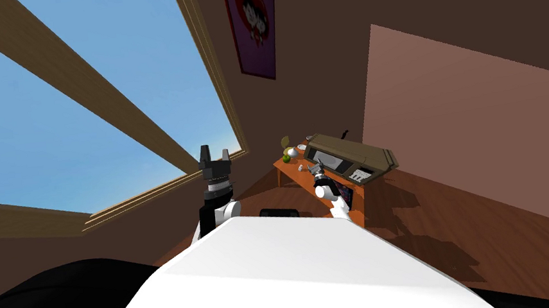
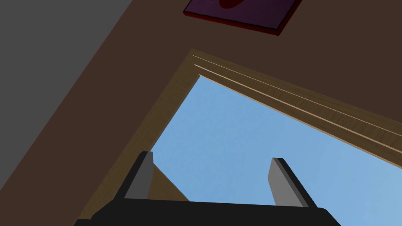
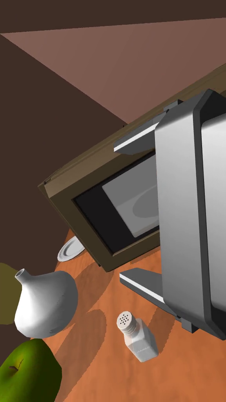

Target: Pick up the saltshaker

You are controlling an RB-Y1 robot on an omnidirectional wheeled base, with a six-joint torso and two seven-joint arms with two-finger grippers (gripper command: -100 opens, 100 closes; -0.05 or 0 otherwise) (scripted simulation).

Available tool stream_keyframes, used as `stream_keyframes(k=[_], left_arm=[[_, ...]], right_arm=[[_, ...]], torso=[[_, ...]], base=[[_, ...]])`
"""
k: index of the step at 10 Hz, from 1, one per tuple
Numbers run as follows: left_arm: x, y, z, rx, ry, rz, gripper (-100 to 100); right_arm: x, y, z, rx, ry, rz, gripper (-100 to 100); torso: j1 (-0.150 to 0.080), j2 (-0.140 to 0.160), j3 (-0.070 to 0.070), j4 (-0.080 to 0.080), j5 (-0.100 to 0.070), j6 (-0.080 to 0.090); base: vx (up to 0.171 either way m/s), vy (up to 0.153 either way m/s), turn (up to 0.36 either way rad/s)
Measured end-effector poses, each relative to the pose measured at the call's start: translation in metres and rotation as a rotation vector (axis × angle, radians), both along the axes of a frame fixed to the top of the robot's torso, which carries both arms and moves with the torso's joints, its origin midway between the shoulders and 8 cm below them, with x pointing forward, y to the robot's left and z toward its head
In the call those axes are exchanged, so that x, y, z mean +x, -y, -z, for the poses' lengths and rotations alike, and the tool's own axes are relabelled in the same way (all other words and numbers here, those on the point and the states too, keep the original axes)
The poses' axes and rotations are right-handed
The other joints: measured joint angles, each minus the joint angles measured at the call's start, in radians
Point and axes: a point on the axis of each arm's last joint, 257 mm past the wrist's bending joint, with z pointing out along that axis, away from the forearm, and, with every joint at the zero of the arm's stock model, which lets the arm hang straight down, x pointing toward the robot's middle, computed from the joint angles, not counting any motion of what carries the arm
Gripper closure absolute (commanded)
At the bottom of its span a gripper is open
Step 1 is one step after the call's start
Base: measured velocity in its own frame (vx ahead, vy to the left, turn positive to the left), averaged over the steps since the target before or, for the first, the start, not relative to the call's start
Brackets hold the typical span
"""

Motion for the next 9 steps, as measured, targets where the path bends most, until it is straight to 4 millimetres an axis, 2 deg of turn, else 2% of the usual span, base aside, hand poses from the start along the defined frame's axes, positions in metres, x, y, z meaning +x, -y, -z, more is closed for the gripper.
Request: stream_keyframes(k=[5,9], left_arm=[[0.000,0.000,0.000,0.000,0.000,0.000,0],[0.000,0.000,0.000,0.000,0.000,0.000,0]], right_arm=[[0.013,0.008,0.053,0.185,-0.145,-0.007,-100],[0.018,0.014,0.086,0.330,-0.246,0.002,-100]], torso=[[0.000,-0.001,-0.001,0.000,0.000,0.000],[0.000,-0.002,-0.001,0.000,0.000,0.000]], base=[[-0.002,0.010,0.054],[0.010,0.010,0.055]])
